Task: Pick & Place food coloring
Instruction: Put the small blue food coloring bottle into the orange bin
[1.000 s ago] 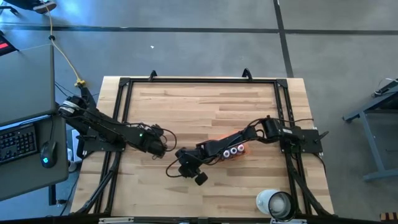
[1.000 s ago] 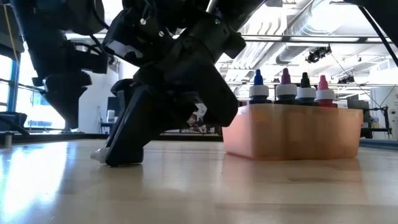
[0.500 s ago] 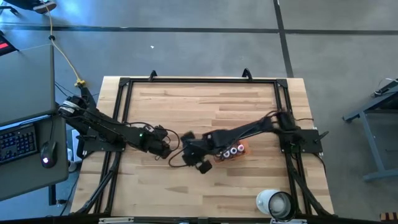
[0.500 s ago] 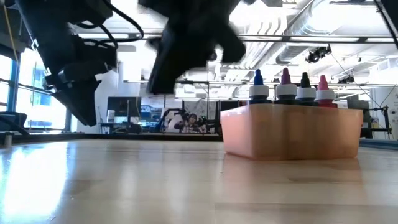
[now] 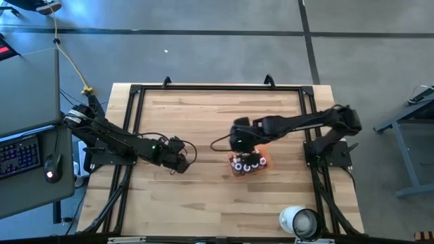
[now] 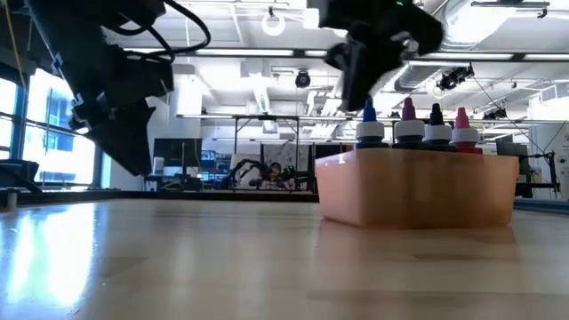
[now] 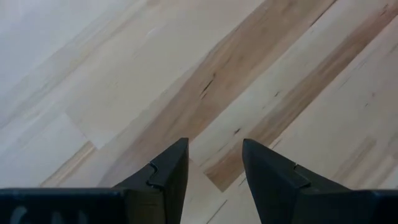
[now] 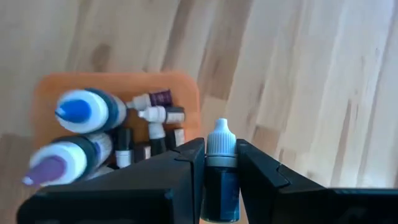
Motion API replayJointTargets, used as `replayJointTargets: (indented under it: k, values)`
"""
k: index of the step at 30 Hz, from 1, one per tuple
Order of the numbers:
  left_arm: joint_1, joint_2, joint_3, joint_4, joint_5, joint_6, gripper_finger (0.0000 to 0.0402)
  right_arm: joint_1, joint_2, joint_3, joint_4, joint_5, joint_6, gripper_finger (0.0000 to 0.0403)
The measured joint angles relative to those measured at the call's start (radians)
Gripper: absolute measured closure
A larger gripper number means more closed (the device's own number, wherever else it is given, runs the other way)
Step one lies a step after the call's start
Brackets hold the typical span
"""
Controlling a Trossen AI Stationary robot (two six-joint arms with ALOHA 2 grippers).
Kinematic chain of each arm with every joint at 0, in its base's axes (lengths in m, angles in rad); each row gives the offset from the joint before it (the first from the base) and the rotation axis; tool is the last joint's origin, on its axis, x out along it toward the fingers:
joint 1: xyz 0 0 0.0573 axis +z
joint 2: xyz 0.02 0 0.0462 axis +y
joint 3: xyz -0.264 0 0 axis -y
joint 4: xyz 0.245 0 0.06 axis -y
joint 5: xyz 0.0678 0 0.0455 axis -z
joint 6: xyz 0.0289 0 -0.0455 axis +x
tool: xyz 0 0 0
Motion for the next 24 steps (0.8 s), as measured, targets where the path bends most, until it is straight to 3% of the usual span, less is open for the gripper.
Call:
replayJointTargets:
  k: [4,11,20,24]
  values:
    - [0.000,0.000,0.000,0.000,-0.034,0.000,0.0253,-0.021,-0.088,-0.174,0.100,0.005,0.068,0.0332]
    - [0.000,0.000,0.000,0.004,-0.074,0.000,0.0253,-0.025,-0.145,-0.404,0.305,-0.074,0.128,0.0331]
    - [0.000,0.000,0.000,0.017,-0.075,0.000,0.0253,-0.025,-0.142,-0.491,0.405,-0.127,0.130,0.0330]
    - [0.000,0.000,0.000,0.041,-0.046,-0.001,0.0253,-0.025,-0.142,-0.495,0.412,-0.108,0.124,0.0310]
